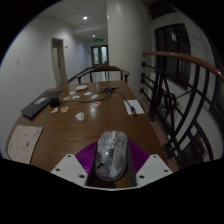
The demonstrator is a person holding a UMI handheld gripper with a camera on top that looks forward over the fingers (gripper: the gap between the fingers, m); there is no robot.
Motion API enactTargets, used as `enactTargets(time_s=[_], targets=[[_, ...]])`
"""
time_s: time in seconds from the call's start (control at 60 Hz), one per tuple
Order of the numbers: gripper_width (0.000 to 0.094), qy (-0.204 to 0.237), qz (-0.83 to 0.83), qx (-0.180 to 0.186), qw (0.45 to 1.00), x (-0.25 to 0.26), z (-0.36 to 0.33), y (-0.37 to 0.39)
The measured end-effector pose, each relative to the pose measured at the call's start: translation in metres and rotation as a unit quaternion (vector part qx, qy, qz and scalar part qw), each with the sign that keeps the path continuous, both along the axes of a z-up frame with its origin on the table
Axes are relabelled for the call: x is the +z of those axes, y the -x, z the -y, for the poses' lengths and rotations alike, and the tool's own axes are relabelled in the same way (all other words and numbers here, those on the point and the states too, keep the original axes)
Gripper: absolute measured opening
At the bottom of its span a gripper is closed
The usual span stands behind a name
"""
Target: Arrange mouse
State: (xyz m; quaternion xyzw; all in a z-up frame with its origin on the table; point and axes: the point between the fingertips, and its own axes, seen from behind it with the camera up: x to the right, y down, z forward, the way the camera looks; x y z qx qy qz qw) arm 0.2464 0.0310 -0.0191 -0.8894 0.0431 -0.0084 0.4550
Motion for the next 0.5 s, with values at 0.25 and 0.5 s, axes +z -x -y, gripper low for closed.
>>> enactTargets(time_s=[0.25,0.5], targets=[[0.0361,-0.046,0.030,-0.050,0.997,0.060,0.010,0.017],[0.0361,-0.166,0.026,0.045,0.985,0.200,0.015,0.238]])
